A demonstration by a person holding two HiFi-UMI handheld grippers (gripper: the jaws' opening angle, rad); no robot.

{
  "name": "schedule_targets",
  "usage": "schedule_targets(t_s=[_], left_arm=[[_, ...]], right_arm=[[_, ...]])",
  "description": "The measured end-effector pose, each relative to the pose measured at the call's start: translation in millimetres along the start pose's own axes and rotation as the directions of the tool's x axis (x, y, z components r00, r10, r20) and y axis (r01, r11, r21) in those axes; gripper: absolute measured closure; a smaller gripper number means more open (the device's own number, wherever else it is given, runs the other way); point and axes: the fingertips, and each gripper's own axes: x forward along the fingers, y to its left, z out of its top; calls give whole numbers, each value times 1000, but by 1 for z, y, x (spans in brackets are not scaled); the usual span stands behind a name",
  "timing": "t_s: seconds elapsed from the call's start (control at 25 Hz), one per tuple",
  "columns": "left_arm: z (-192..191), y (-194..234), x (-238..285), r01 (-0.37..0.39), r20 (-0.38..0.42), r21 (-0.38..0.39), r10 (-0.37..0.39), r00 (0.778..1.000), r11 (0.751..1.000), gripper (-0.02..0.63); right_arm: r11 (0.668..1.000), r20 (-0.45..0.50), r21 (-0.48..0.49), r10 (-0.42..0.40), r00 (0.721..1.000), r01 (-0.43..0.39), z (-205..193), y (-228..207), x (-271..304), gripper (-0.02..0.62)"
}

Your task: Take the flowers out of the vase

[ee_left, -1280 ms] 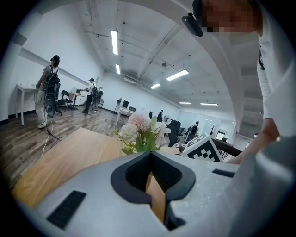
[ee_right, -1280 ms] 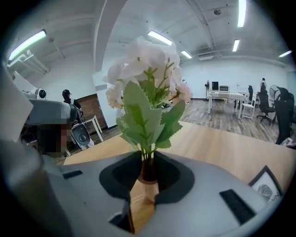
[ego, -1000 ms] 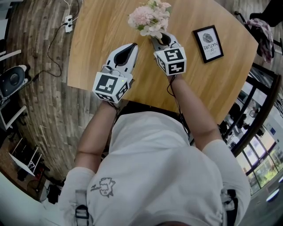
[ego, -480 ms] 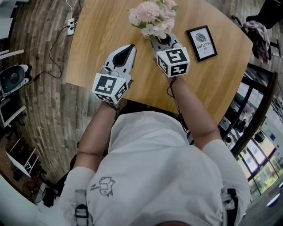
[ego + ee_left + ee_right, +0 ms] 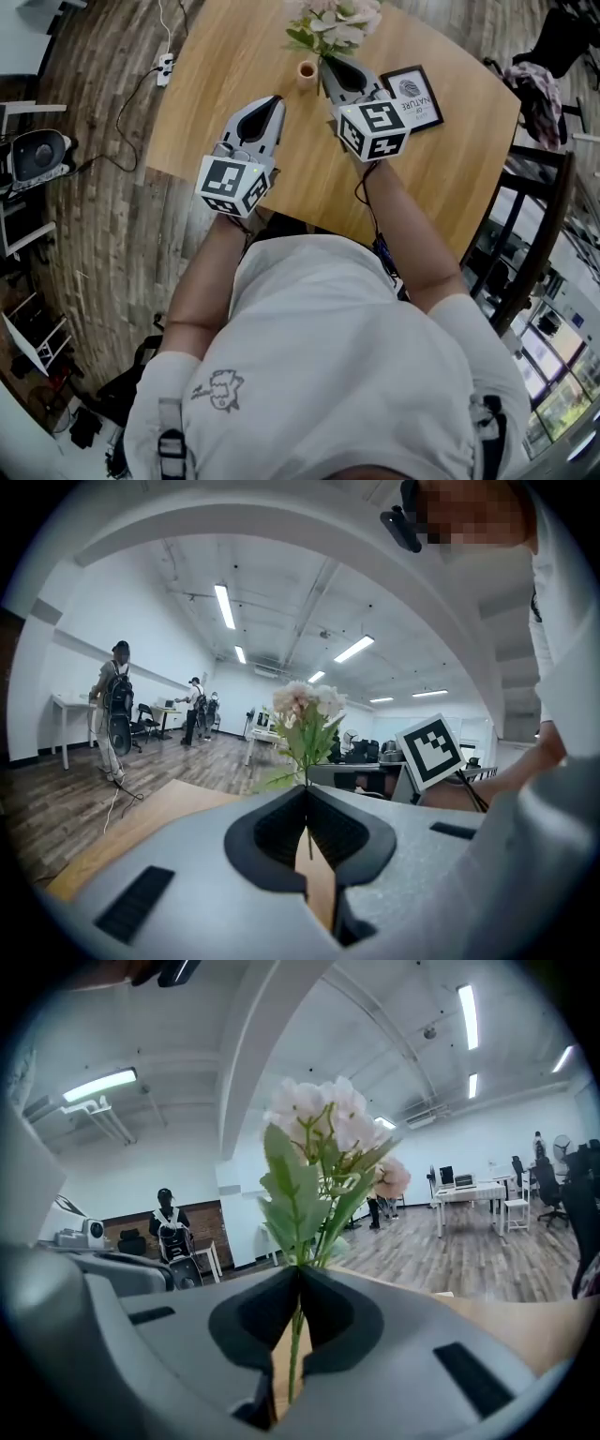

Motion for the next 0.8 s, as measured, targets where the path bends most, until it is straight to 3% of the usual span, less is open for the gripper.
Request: schedule_targets(t_s=[0.24,0.8], left_arm=[[5,-20,-23,-26,39,25,25,999,999,601],[9,-112,-71,-69,88,76,62,994,995,601]], right_arm=[[1000,30,-23,21,999,-20,5,13,-31,592],[995,93,-52,89,992,-84,15,33,-154,592]])
